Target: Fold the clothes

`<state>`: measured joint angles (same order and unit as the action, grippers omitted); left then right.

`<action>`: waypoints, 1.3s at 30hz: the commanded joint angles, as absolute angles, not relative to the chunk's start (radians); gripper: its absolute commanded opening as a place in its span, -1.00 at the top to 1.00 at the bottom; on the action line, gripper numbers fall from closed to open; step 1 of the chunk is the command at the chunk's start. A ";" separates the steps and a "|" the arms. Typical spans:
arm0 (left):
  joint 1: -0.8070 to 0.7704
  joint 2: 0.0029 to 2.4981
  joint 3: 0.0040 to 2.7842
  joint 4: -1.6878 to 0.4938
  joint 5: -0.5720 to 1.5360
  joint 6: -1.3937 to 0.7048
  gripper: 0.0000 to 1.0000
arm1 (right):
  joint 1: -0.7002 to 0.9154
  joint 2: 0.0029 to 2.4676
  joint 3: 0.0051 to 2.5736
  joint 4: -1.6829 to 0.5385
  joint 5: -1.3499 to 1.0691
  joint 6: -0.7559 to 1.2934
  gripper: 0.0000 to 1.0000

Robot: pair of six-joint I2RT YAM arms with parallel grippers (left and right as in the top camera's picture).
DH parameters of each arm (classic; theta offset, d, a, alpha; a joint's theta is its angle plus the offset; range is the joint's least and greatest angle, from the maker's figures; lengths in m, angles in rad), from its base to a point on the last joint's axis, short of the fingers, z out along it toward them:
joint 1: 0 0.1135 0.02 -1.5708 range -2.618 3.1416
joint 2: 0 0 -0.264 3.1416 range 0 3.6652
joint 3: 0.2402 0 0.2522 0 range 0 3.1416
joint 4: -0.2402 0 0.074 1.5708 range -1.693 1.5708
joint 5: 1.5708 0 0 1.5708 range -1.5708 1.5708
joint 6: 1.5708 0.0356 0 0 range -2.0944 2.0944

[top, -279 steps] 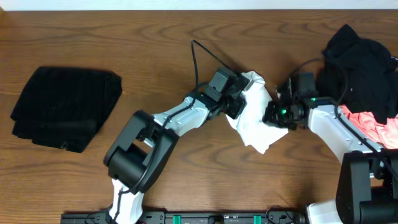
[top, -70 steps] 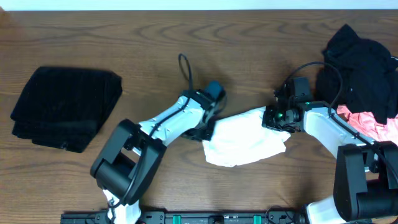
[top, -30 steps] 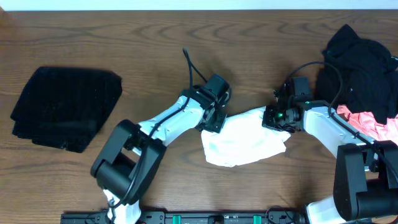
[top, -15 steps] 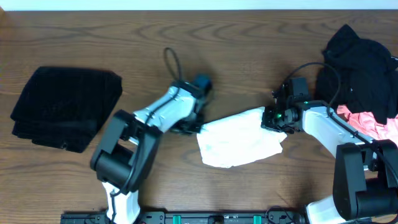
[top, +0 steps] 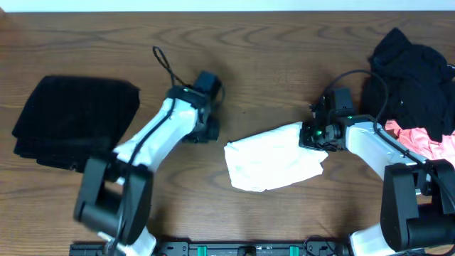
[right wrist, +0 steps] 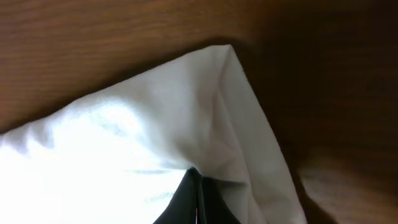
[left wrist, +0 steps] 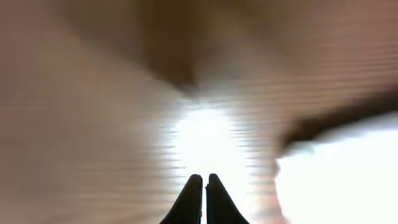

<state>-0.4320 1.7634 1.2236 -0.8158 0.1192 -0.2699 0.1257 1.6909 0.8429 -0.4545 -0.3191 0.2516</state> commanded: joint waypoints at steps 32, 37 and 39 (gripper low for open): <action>-0.573 1.930 1.227 -0.649 0.427 -0.005 0.75 | 0.088 1.468 0.776 -0.800 -0.262 0.460 0.97; -0.573 1.930 1.227 -0.757 0.427 -0.005 0.82 | 0.092 1.639 0.770 -0.617 -0.247 0.467 0.98; -0.573 1.927 1.227 -0.807 0.428 -0.005 0.83 | 0.091 1.694 0.770 -0.523 -0.234 0.491 0.98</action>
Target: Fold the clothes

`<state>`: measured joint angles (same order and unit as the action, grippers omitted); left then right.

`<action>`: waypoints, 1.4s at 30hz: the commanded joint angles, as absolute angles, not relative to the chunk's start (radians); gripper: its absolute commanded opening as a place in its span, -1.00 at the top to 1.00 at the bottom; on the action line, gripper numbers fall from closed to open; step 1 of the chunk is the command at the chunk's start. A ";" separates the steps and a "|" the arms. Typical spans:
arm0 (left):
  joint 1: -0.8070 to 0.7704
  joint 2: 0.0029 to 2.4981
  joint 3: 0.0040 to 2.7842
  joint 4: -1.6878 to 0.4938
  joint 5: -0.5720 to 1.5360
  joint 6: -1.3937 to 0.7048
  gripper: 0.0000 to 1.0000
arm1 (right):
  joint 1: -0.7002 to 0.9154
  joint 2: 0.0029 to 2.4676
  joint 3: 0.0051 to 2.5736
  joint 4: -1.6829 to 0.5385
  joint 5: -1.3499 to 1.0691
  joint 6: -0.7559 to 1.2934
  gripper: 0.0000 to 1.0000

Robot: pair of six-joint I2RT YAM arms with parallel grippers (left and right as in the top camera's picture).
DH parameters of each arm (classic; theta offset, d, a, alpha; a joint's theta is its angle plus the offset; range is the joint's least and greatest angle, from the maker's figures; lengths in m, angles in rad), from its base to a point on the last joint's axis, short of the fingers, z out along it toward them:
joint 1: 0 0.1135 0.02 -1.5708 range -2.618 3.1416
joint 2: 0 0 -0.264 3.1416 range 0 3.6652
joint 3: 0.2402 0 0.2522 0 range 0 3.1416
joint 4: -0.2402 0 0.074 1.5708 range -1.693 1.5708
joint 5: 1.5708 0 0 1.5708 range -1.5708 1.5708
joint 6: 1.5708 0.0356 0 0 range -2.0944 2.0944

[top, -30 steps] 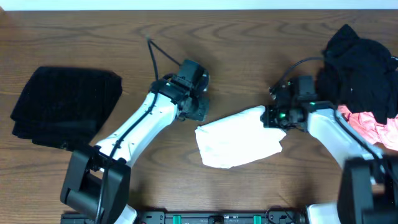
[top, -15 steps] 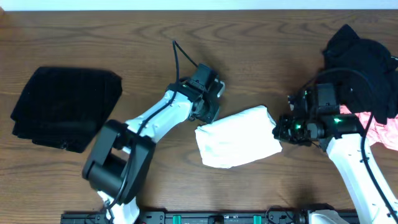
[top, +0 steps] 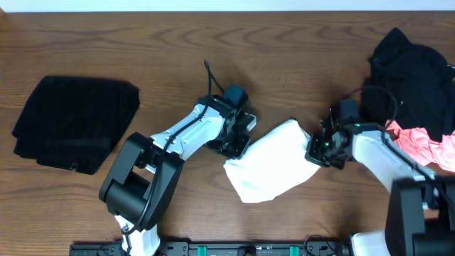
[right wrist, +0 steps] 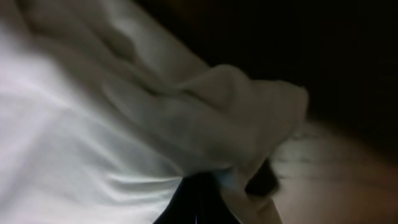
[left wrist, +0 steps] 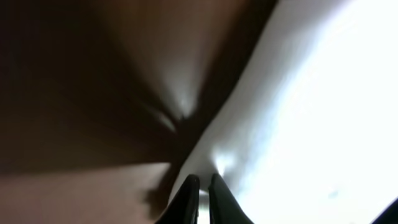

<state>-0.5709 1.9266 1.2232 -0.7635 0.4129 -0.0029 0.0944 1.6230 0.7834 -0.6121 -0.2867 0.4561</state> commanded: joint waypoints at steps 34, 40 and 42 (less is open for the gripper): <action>-0.550 1.905 1.227 -0.419 0.480 -0.393 0.02 | 0.097 1.534 1.060 -0.624 -0.317 0.203 0.96; -0.538 1.908 1.227 -0.345 0.645 -0.315 -0.28 | 0.097 1.534 1.052 -0.736 -0.314 0.183 0.97; -0.538 1.916 1.224 -0.360 0.645 -0.289 -0.32 | 0.097 1.534 1.052 -0.753 -0.313 0.160 0.98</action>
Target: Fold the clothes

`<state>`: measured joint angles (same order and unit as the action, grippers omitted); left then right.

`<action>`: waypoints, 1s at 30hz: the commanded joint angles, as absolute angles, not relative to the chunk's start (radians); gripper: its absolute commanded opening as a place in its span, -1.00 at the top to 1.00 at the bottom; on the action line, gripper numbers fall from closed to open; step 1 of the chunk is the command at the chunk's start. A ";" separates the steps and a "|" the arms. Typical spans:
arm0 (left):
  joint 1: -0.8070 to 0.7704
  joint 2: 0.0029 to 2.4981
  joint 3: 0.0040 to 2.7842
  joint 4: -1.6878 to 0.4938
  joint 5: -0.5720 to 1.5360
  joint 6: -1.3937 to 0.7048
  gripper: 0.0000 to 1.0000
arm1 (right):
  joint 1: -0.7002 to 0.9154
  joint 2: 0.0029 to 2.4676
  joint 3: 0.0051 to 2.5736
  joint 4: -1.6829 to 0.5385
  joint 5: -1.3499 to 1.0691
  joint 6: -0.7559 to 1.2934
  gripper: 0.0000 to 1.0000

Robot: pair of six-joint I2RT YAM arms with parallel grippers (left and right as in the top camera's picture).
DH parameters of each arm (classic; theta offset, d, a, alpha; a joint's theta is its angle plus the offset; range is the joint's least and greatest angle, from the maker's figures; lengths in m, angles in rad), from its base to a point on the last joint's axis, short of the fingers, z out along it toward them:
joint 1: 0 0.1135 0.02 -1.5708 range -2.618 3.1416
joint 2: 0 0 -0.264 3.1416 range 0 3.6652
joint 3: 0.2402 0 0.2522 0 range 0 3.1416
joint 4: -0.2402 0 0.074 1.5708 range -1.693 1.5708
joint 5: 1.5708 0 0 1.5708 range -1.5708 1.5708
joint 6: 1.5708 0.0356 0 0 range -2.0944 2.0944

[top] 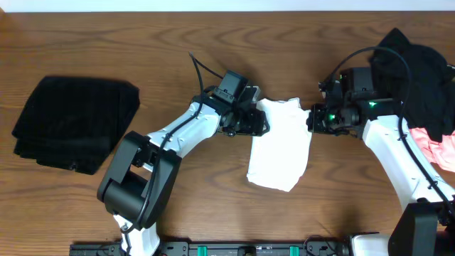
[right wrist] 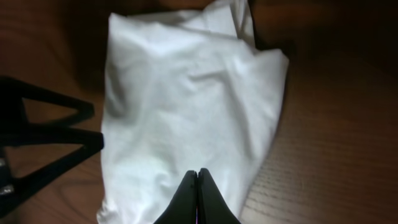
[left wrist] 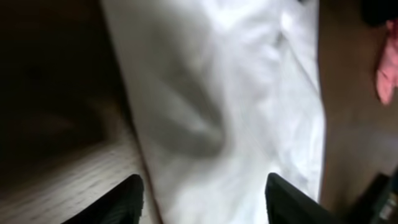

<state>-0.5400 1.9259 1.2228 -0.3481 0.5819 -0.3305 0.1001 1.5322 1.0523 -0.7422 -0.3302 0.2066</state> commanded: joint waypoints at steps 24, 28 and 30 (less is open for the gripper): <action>-0.543 2.151 1.212 -0.171 1.003 -0.237 -0.54 | 0.099 1.618 0.982 -0.919 -0.101 0.406 0.97; -0.543 2.151 1.212 -0.178 1.003 -0.237 -0.55 | 0.099 1.676 0.962 -0.851 -0.117 0.415 0.97; -0.543 2.151 1.212 -0.178 1.003 -0.237 -0.55 | 0.099 1.703 0.955 -0.813 -0.117 0.416 0.97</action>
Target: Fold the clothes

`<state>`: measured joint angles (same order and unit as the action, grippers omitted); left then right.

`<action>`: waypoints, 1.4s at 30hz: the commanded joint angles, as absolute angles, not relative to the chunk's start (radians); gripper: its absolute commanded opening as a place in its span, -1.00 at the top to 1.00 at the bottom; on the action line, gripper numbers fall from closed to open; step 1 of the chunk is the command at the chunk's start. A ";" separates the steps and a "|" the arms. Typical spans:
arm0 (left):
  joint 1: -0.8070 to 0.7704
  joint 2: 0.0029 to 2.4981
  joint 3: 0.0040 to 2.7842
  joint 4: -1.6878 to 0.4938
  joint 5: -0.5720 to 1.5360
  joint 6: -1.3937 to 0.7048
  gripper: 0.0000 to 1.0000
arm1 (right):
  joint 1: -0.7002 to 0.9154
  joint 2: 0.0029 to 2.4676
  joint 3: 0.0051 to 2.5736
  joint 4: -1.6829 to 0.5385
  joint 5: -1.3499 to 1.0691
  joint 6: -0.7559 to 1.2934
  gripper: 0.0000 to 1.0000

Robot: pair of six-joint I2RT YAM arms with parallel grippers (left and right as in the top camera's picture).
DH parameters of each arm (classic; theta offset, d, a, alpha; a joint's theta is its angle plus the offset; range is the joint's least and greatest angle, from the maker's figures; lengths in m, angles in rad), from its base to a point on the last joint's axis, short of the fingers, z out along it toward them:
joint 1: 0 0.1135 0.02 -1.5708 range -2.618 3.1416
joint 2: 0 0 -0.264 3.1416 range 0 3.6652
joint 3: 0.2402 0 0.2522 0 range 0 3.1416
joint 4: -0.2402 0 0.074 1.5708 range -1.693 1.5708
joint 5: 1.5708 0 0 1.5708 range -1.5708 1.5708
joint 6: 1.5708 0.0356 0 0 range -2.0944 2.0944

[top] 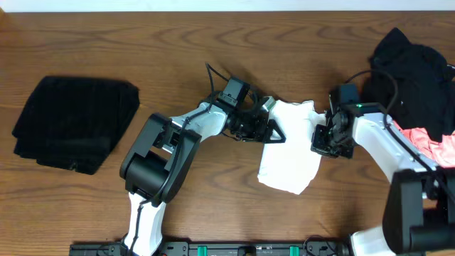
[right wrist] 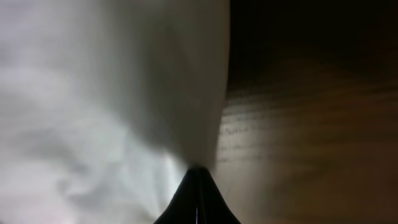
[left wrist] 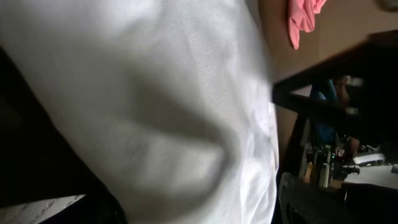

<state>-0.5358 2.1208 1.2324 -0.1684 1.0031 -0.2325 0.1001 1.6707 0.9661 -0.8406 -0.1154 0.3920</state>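
A white garment (top: 290, 149) lies crumpled lengthwise on the wooden table (top: 213, 206), right of centre. My left gripper (top: 272, 132) is at its upper left edge. In the left wrist view its fingers (left wrist: 314, 202) stand wide apart, and the white cloth (left wrist: 155, 106) fills the space between them. My right gripper (top: 321, 142) is at the garment's right edge. Its fingers (right wrist: 198, 186) are shut, with their tips at the cloth's edge (right wrist: 124, 93).
A folded black garment (top: 75, 124) lies at the far left. A heap of black clothes (top: 409, 75) with a pink piece (top: 430, 142) sits at the right edge, close behind my right arm.
The white garment has shifted a little to the right and toward the front. My right gripper was at its upper right corner and is now lower on its right edge. My left gripper has followed rightward, still open.
At first the garment lay wide across the table, my right gripper shut at its right corner and my left gripper shut off to the left. Then the left gripper was at its left edge. Later the garment lay lengthwise and the left gripper was open. Now it sits farther right.
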 commanded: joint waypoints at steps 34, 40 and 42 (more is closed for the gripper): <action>-0.608 2.141 1.212 -0.187 0.843 -0.380 0.11 | 0.186 1.896 0.952 -0.729 -0.092 0.459 0.97; -0.495 2.122 1.212 -0.247 0.843 -0.403 0.11 | 0.179 1.896 0.952 -0.751 -0.067 0.459 0.98; -0.472 2.122 1.212 -0.249 0.843 -0.466 0.10 | 0.180 1.896 0.952 -0.752 -0.067 0.459 0.98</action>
